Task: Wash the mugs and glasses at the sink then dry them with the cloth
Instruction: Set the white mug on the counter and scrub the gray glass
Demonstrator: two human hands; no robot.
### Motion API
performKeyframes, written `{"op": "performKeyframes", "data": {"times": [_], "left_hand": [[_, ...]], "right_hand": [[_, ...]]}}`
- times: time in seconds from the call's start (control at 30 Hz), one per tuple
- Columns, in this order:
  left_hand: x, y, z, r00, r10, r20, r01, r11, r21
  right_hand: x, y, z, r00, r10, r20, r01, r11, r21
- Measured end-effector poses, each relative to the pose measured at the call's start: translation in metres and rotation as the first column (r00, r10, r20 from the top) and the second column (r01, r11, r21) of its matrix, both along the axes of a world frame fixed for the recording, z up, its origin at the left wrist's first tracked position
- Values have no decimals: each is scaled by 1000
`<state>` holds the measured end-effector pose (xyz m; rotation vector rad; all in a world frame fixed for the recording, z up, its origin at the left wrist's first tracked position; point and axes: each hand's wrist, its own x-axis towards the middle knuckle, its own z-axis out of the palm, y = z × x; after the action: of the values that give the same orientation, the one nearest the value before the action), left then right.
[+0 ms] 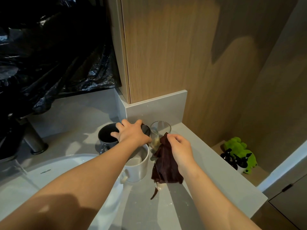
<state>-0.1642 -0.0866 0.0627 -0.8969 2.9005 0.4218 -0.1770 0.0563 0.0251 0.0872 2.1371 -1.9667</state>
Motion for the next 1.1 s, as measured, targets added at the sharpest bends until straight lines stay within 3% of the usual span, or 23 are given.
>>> {"op": "performKeyframes", "data": {"times": [0.17,0.5,0.77,0.93,1.1], "left_hand": [[2,-1,0,998,-38,-40,39,999,22],[4,4,-3,996,-84,16,85,993,-84],[9,4,-1,990,-88,-108,74,990,-121],[17,0,11,957,-77,-279,91,995,38],[35,-6,31,848,35,-529,197,906,375]], "right_hand": [[-1,-1,0,1000,1,-1,-1,1000,11],[0,2,5,1000,-12,5,12,1000,0],[6,4,10,1000,-26,-9,26,1000,-18],[12,6,24,999,-25,-30,24,999,-41],[22,5,50,991,-33,-130,19,995,-102]]}}
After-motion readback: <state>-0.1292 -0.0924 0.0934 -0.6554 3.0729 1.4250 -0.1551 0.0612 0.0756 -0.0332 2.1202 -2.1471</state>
